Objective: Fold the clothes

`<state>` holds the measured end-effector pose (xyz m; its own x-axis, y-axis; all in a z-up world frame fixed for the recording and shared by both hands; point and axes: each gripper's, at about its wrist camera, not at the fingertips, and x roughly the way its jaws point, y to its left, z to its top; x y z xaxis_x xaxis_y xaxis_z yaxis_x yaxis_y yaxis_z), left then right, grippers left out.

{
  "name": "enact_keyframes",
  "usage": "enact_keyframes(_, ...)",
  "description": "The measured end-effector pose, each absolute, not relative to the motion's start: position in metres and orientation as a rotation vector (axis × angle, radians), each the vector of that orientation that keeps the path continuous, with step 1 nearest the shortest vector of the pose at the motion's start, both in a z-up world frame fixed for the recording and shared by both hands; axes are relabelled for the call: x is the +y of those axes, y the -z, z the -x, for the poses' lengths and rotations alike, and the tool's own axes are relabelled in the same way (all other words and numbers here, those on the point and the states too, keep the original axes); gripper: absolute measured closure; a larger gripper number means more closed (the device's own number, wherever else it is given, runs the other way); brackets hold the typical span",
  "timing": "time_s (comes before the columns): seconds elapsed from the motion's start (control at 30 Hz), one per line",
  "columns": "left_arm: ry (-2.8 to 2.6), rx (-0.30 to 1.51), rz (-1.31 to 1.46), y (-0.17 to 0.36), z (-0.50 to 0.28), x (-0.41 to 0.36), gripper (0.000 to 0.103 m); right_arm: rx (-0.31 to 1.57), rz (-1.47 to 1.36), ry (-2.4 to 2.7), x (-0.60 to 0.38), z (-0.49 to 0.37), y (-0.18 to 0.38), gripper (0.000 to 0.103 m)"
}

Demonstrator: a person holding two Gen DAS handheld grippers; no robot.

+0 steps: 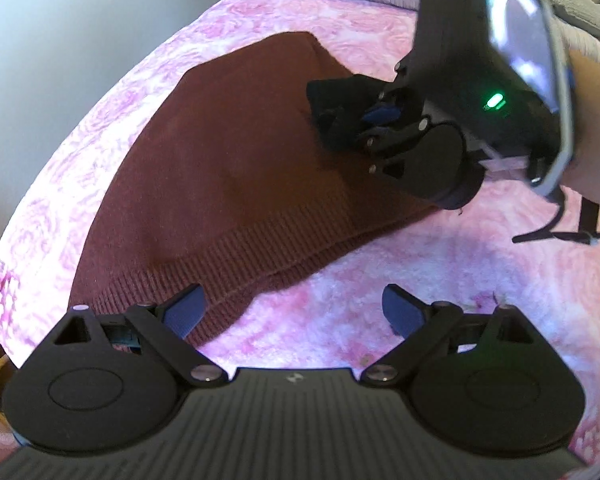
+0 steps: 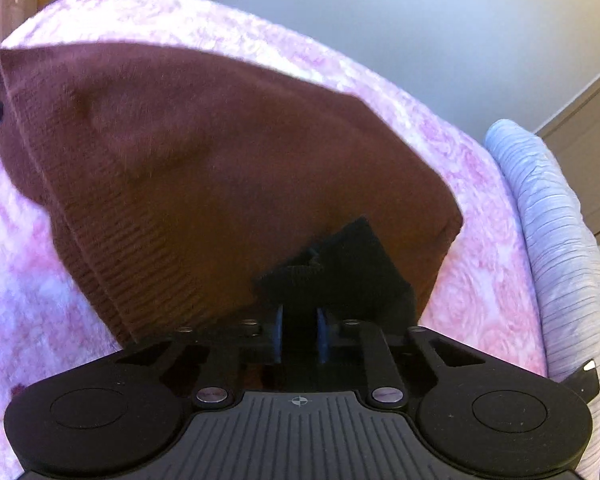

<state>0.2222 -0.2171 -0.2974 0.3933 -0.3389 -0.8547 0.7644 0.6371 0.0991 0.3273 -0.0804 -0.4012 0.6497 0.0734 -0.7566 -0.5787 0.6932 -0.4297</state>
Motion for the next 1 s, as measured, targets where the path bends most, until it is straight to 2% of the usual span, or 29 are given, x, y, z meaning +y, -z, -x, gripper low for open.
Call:
enact_keyframes(0.2, 0.815, 0.878, -0.584, 0.29, -0.219, -0.241, 0.01, 0.662, 0.413, -0.273, -0.132, -0.335, 0.325, 0.09)
enact_keyframes(0.47, 0.983, 0.789, -0.692, 0.275, -0.175, -0.318, 0.01, 0.41, -0.118, 0.2, -0.337, -0.268, 0.211, 0.09)
enact_keyframes(0.73, 1.235, 0.696, -0.735, 0.267, -0.05, -0.435, 0.01, 0.389, -0.421, 0.577, -0.531, -0.134, 0.259, 0.09)
enact_keyframes(0.87, 1.337, 0.7, -0.785, 0.288, 0.031, -0.499, 0.01, 0.376, -0.57, 0.764, -0.628, -0.066, 0.284, 0.09)
enact_keyframes(1.0, 1.375, 0.689, -0.837, 0.307, 0.08, -0.542, 0.01, 0.407, -0.632, 0.796, -0.676, -0.031, 0.319, 0.09)
